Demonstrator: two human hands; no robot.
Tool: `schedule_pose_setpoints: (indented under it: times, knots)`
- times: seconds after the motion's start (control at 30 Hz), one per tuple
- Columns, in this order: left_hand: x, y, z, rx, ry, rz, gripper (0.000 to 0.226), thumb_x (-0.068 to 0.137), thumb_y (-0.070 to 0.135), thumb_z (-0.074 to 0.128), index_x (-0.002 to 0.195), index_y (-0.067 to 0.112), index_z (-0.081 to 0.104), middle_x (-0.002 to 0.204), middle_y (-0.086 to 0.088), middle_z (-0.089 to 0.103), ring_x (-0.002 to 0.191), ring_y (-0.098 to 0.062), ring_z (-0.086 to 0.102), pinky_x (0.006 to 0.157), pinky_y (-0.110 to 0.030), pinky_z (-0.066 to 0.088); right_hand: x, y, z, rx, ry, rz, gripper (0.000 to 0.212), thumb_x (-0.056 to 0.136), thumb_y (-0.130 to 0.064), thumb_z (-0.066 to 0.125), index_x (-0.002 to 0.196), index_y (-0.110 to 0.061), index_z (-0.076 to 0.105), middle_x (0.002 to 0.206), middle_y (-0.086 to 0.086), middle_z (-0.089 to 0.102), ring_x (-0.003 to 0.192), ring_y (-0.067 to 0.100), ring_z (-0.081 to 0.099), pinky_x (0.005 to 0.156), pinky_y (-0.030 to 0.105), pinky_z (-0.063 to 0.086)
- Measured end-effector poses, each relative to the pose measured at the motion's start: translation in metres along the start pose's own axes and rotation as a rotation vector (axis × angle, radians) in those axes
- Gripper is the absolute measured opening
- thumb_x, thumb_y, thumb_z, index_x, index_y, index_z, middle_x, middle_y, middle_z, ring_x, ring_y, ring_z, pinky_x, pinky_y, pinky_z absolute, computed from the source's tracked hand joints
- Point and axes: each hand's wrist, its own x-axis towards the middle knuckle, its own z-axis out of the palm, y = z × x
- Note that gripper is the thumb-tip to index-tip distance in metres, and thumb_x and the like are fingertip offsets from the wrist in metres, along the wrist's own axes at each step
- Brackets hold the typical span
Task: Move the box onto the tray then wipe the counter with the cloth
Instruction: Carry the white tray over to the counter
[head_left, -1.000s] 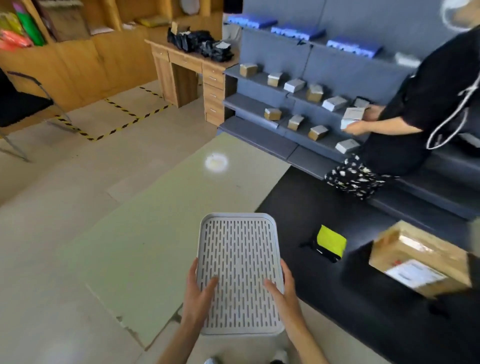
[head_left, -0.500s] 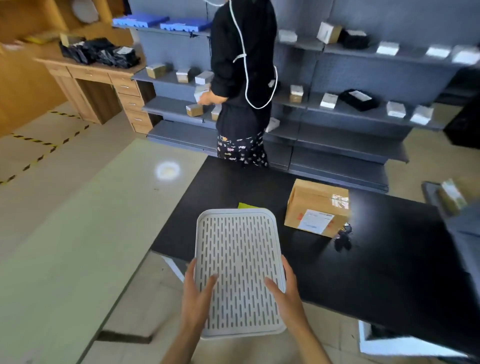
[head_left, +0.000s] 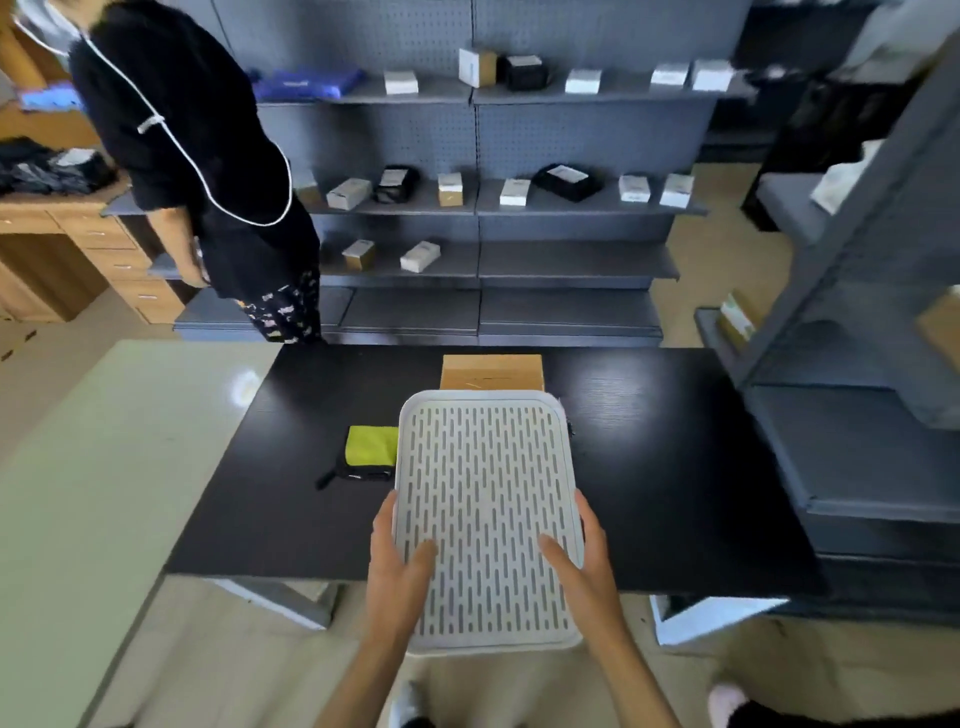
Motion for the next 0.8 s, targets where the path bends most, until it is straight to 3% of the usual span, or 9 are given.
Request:
schedule_pose_setpoints:
  times: [0.13, 0.3, 0.43, 0.53, 0.67, 0.8]
  knots:
    - [0.012, 0.018, 0.039, 0.026, -0.05, 0.017, 0.071, 0.091, 0.014, 0.062, 0.148, 0.042, 0.03, 0.142, 0.009, 0.047, 0.129, -0.016, 0.052, 0.108, -0.053, 0.047, 0.008, -0.001, -0.035, 0.02, 0.093, 0.013, 0.069, 0.097, -0.03, 0.072, 0.153, -0.05, 0.037, 0.148, -0.014, 0.043, 0.131, -0.002, 0.05, 0.1, 0.023, 0.047]
    - [0.032, 0.039, 0.093, 0.035, -0.144, 0.04, 0.07, 0.092, 0.017, 0.064, 0.15, 0.038, 0.031, 0.144, 0.009, 0.043, 0.131, -0.015, 0.049, 0.11, -0.051, 0.045, 0.029, -0.012, -0.084, 0.044, 0.178, 0.011, 0.067, 0.096, -0.036, 0.072, 0.148, -0.059, 0.037, 0.14, -0.022, 0.044, 0.125, -0.004, 0.053, 0.094, 0.023, 0.046]
    - [0.05, 0.054, 0.134, -0.004, -0.211, 0.047, 0.07, 0.093, 0.015, 0.062, 0.15, 0.04, 0.03, 0.142, 0.012, 0.044, 0.129, -0.011, 0.049, 0.109, -0.049, 0.046, 0.052, -0.019, -0.117, 0.045, 0.231, 0.01, 0.065, 0.096, -0.037, 0.071, 0.14, -0.068, 0.035, 0.138, -0.033, 0.04, 0.119, -0.018, 0.051, 0.094, 0.019, 0.044]
    - [0.068, 0.061, 0.164, -0.034, -0.259, 0.032, 0.074, 0.093, 0.016, 0.063, 0.151, 0.044, 0.026, 0.145, 0.012, 0.045, 0.13, -0.011, 0.051, 0.109, -0.05, 0.046, 0.073, -0.019, -0.139, 0.037, 0.27, 0.017, 0.066, 0.098, -0.032, 0.071, 0.142, -0.066, 0.035, 0.138, -0.034, 0.039, 0.112, -0.029, 0.048, 0.09, 0.014, 0.041]
    - [0.1, 0.069, 0.202, -0.067, -0.322, -0.008, 0.073, 0.093, 0.014, 0.062, 0.151, 0.042, 0.027, 0.148, 0.011, 0.047, 0.134, -0.014, 0.05, 0.112, -0.053, 0.044, 0.104, -0.022, -0.164, 0.011, 0.3, 0.051, 0.067, 0.098, -0.032, 0.07, 0.149, -0.059, 0.035, 0.139, -0.03, 0.041, 0.114, -0.026, 0.049, 0.097, 0.018, 0.042]
    - [0.132, 0.074, 0.24, -0.1, -0.377, -0.062, 0.07, 0.093, 0.014, 0.062, 0.149, 0.043, 0.031, 0.137, 0.022, 0.051, 0.127, -0.008, 0.054, 0.109, -0.05, 0.047, 0.135, -0.024, -0.185, -0.014, 0.346, 0.086, 0.067, 0.098, -0.032, 0.07, 0.151, -0.055, 0.037, 0.142, -0.021, 0.044, 0.126, -0.008, 0.051, 0.109, 0.032, 0.043]
